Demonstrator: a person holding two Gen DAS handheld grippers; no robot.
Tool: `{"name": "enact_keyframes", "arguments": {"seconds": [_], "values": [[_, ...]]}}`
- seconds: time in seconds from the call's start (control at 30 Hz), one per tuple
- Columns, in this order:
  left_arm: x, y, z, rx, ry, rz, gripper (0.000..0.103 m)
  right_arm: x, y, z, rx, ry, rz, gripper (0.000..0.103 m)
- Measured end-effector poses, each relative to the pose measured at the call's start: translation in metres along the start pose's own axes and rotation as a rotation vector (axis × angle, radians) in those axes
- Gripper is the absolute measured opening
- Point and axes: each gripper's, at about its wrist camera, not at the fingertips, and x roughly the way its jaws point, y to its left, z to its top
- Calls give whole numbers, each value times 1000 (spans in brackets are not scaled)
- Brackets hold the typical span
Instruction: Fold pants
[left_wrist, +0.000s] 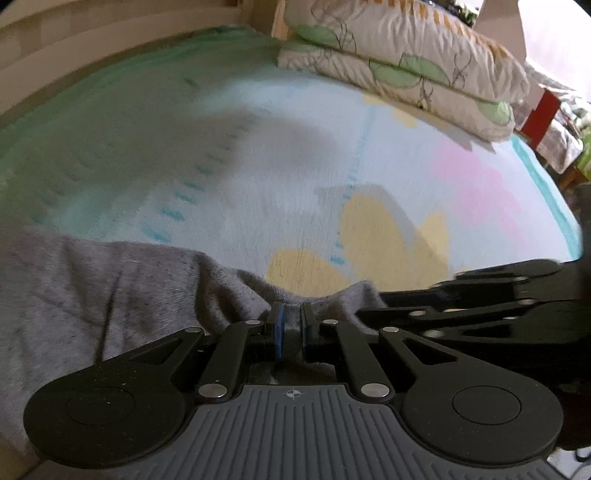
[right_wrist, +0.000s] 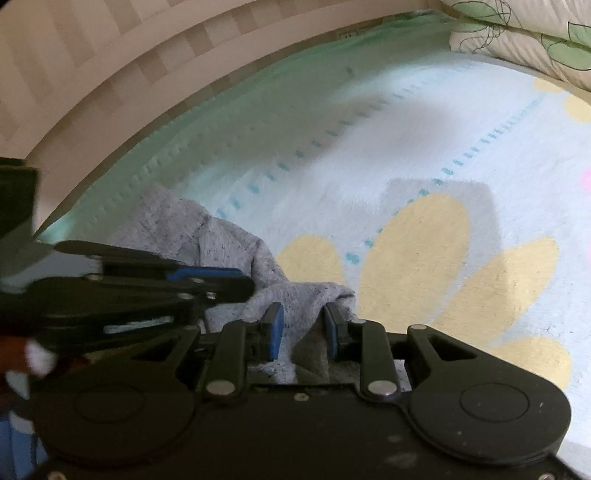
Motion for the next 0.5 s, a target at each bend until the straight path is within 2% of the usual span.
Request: {"name": "enact_keyframes", "arguments": {"seconds": [0.17, 0.4, 0.43, 0.47, 0.5], "values": [[-22, 2, -13, -41, 17, -39, 9, 8, -1, 4, 9, 9, 0, 27], [1, -7, -32, 30, 198, -54, 9, 17, -10, 7, 92, 16, 8, 27], [4, -9, -32, 42, 200, -53, 9, 18, -9, 7, 95, 22, 11, 22], [5, -11, -31, 50, 199, -53, 9, 20, -9, 7, 92, 24, 18, 10], [5, -12, -31, 55, 200, -53, 9, 20, -7, 6, 82, 26, 30, 4]]}}
